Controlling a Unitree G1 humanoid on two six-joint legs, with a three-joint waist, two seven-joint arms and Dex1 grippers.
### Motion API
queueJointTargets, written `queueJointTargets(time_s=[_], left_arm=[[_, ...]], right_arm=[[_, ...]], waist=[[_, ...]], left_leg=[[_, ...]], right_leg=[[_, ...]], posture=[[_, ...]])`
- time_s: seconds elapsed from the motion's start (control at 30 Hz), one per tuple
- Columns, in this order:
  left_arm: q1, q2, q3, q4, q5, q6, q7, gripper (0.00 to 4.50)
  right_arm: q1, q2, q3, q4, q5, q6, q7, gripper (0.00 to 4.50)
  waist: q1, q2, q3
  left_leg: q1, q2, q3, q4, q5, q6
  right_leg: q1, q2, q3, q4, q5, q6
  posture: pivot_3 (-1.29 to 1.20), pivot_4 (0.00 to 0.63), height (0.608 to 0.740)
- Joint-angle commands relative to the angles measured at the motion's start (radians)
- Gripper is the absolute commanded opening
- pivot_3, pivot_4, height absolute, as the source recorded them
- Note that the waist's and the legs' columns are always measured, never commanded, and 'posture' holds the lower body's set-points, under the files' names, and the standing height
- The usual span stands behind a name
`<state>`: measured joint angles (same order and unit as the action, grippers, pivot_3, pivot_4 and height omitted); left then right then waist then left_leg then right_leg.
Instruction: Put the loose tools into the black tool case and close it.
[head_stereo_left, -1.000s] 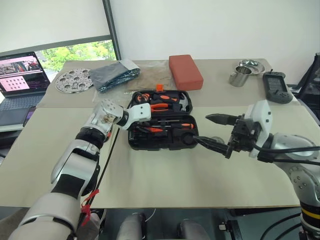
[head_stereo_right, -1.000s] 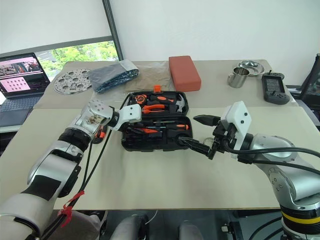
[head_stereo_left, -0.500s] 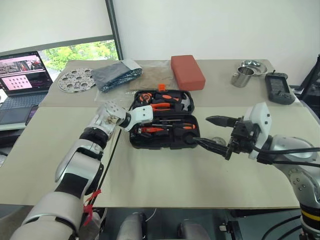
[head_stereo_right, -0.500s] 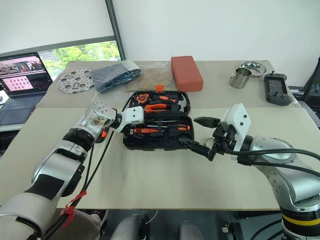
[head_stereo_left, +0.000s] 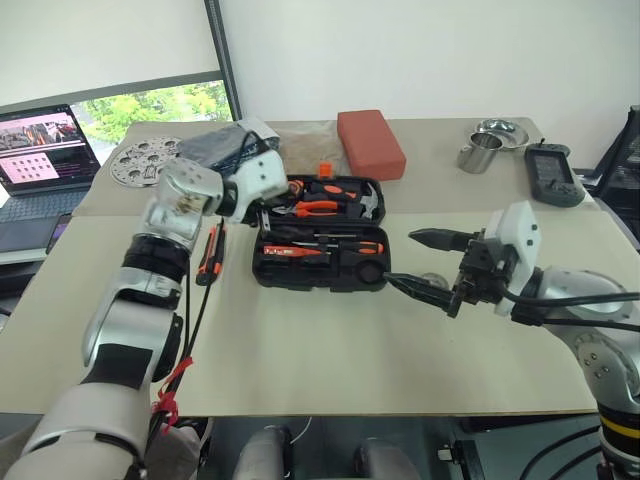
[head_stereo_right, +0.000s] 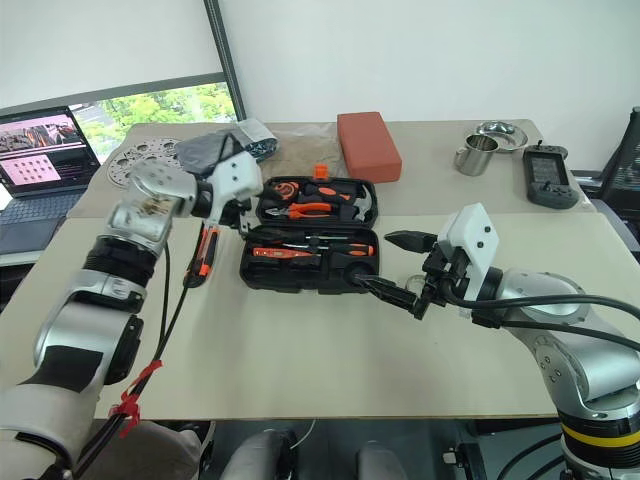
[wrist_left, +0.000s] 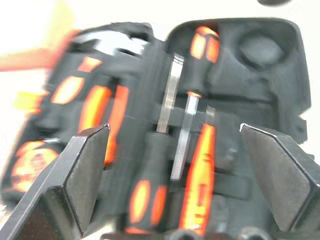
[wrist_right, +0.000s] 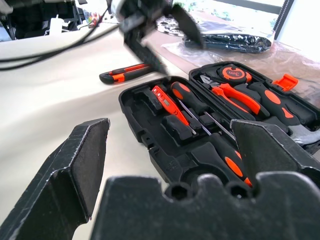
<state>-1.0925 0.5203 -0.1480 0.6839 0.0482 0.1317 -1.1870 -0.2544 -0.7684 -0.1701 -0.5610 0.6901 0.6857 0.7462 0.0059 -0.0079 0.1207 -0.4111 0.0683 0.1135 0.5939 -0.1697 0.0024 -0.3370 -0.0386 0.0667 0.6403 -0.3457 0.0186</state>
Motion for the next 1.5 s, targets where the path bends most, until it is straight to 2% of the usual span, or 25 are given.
queueJointTargets(time_s=[0.03, 0.07, 0.17, 0.27, 0.33, 0.43, 0.57, 0.7, 1.07, 1.5], left_arm=[[0.127, -0.049, 0.084, -0.17, -0.054, 0.091, 0.175, 3.22], [0.185, -0.081, 0.102, -0.238, -0.064, 0.133, 0.236, 3.02], [0.346, -0.188, 0.136, -0.426, -0.079, 0.211, 0.405, 1.94], [0.46, -0.279, 0.156, -0.512, -0.055, 0.25, 0.577, 0.71], [0.508, -0.313, 0.147, -0.545, -0.031, 0.264, 0.655, 0.06], [0.552, -0.348, 0.098, -0.559, 0.04, 0.235, 0.782, 0.06], [0.568, -0.398, 0.073, -0.576, 0.044, 0.282, 0.848, 0.06], [0.582, -0.438, 0.087, -0.604, 0.031, 0.368, 0.917, 0.06], [0.565, -0.49, 0.184, -0.546, -0.027, 0.456, 1.052, 0.06], [0.56, -0.435, 0.094, -0.461, -0.019, 0.606, 1.004, 0.06]], right_arm=[[0.008, 0.007, -0.019, -0.052, 0.02, -0.003, -0.018, 4.5], [0.014, 0.009, -0.019, -0.056, 0.022, -0.003, -0.023, 4.5], [0.028, 0.012, -0.026, -0.068, 0.029, 0.001, -0.033, 4.5], [0.035, 0.01, -0.029, -0.074, 0.036, 0.005, -0.037, 4.5], [0.035, 0.008, -0.029, -0.073, 0.039, 0.007, -0.036, 4.5], [0.029, 0.004, -0.024, -0.065, 0.043, 0.008, -0.033, 4.5], [0.023, -0.002, -0.017, -0.063, 0.053, 0.013, -0.029, 4.5], [0.017, -0.015, -0.019, -0.057, 0.059, 0.017, -0.021, 4.5], [0.002, -0.029, -0.018, -0.041, 0.056, 0.022, -0.008, 4.5], [0.001, -0.026, -0.017, -0.044, 0.053, 0.022, -0.01, 4.5]], waist=[[0.0, 0.002, -0.001], [0.0, 0.003, -0.002], [0.002, 0.003, -0.002], [0.005, 0.003, -0.002], [0.005, 0.003, -0.002], [0.004, 0.003, -0.002], [0.005, 0.002, -0.002], [0.005, 0.002, -0.001], [0.004, -0.001, 0.0], [0.003, 0.001, -0.002]], left_leg=[[0.0, 0.0, 0.0, 0.0, 0.0, 0.0], [0.001, 0.0, 0.0, 0.0, 0.0, 0.0], [0.003, 0.001, 0.0, 0.001, 0.0, 0.0], [-0.001, 0.001, -0.001, 0.004, 0.0, 0.0], [0.0, 0.0, -0.001, 0.004, 0.0, 0.0], [0.003, 0.0, -0.001, 0.004, 0.0, 0.0], [0.004, -0.001, -0.001, 0.004, 0.0, 0.0], [0.003, -0.001, -0.001, 0.004, 0.0, 0.0], [0.004, -0.001, -0.002, 0.003, 0.001, -0.001], [0.009, -0.001, -0.002, 0.003, 0.001, -0.002]], right_leg=[[0.0, 0.0, 0.0, 0.0, 0.0, 0.0], [0.001, 0.0, 0.001, 0.0, 0.0, 0.0], [0.003, -0.001, 0.002, 0.002, 0.0, 0.0], [0.001, 0.0, 0.002, 0.002, 0.0, 0.0], [0.001, 0.0, 0.002, 0.002, 0.0, 0.0], [0.004, 0.0, 0.003, 0.002, 0.0, 0.0], [0.005, 0.0, 0.003, 0.002, 0.0, 0.0], [0.005, 0.0, 0.003, 0.001, 0.0, 0.0], [0.005, 0.0, 0.003, 0.001, 0.0, 0.0], [0.011, 0.0, 0.003, 0.0, 0.0, 0.001]], posture=[[0.0, 0.15, 0.74], [0.0, 0.15, 0.74], [0.0, 0.15, 0.74], [0.0, 0.15, 0.74], [0.0, 0.15, 0.74], [0.0, 0.15, 0.74], [0.0, 0.15, 0.74], [0.0, 0.15, 0.74], [0.0, 0.15, 0.74], [0.0, 0.15, 0.74]])
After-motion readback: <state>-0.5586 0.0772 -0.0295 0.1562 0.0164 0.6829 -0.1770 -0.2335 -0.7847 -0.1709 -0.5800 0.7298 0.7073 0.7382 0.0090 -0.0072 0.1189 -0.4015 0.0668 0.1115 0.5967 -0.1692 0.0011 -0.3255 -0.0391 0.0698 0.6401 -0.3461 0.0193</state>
